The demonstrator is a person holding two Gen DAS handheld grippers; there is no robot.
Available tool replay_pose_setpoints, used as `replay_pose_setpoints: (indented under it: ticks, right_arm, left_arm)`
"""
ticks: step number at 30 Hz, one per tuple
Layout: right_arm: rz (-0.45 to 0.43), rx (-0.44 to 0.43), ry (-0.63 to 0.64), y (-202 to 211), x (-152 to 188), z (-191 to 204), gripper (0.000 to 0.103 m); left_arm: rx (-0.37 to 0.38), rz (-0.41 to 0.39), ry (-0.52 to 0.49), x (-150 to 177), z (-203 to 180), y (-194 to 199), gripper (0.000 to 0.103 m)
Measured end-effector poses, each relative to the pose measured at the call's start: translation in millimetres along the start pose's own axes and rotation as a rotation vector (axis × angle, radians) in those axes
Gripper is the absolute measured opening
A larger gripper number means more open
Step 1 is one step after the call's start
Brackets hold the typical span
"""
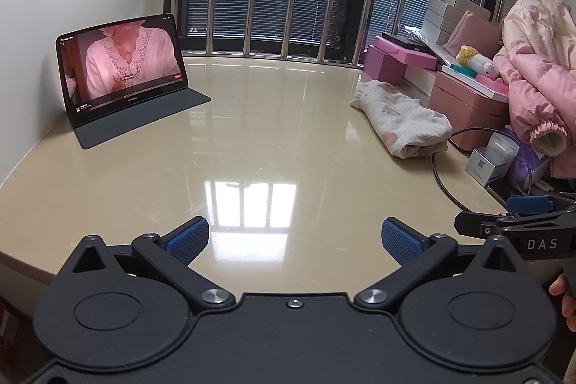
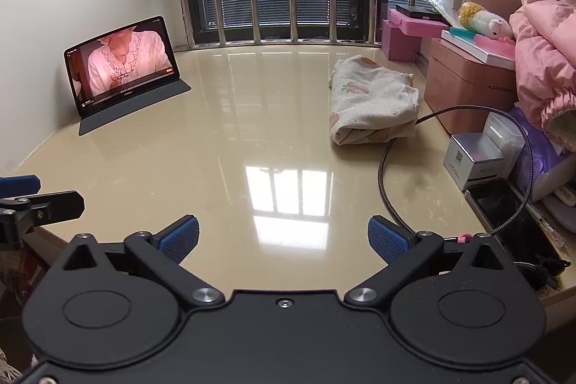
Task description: Fold clothes
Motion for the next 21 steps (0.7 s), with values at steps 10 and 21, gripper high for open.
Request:
replay_pose_setpoints:
  ticks: [10,21]
  right_arm:
    - [0.007,0.001,0.007,-1.6,3.0,0.8,0.101]
    - [0.014,0.001,0.014,-4.3,2.4,0.5,0.101]
  left_arm:
    - [0.011,0.006,0.007,0.2,-0.7,-1.8,0.103]
    - [0.023,0.003,0.015,-0.9,-1.6,-2.9,0.103]
Point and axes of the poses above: each gripper's, at about its wrist camera, not at the fingertips, and y roughly against the way its jaws point, z to its left, x to its underside, the point moved 9 cm from there along -y, roughly the way its jaws point, and after that the axes turned 11 degrees about y, right-handed, at the moved point
